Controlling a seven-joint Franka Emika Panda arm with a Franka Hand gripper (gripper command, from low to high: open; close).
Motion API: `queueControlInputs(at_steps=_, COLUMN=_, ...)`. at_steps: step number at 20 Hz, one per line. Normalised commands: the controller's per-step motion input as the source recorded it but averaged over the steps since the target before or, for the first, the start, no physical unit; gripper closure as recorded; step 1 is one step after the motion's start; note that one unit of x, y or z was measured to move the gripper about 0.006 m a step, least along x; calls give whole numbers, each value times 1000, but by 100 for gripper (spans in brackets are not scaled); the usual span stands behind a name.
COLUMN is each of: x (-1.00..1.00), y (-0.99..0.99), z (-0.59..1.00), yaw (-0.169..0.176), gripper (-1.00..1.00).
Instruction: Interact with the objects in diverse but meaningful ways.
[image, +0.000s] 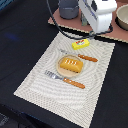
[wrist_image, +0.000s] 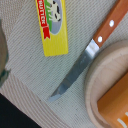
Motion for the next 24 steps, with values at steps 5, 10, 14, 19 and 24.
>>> queueControlInputs(at_steps=5, x=-166, y=110, z=-392, yaw=87, gripper=-100)
queueControlInputs(at_steps=10, x=-173, y=60, z=-425, yaw=88, gripper=-100)
queueControlInputs(at_steps=14, x=-202, y=59, z=-456, yaw=88, gripper=-100)
queueControlInputs(at_steps=19, x=-257, y=71, z=-429, yaw=90, gripper=-100)
queueControlInputs(at_steps=24, x=-224, y=53, z=-346, yaw=89, gripper=100)
